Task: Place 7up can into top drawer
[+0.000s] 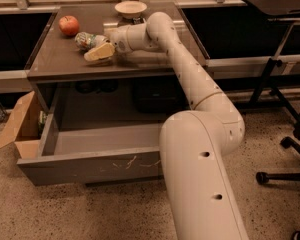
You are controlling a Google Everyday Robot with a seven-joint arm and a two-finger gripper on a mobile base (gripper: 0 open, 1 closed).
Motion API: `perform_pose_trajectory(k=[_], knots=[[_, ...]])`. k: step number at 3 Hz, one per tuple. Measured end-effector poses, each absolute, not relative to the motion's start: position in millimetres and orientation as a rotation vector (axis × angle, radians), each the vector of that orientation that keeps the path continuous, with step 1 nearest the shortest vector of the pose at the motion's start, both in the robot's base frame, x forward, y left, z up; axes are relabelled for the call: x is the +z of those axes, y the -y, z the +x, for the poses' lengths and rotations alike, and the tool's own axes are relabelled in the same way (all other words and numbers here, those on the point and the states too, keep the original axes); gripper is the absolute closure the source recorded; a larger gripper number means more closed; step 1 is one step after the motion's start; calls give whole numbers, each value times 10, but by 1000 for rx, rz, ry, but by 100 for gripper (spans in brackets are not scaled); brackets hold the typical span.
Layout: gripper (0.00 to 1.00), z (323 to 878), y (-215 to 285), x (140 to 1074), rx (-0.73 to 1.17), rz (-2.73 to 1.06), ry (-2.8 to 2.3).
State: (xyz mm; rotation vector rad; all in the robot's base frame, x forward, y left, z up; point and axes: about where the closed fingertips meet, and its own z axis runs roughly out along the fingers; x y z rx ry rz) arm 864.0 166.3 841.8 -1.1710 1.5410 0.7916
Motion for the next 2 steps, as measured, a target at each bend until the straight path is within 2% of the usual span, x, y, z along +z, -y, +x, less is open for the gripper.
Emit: perform_pose_trajectory(k=[2], knots=[[62, 8642, -1749, 8437, 807, -1179, -1525]])
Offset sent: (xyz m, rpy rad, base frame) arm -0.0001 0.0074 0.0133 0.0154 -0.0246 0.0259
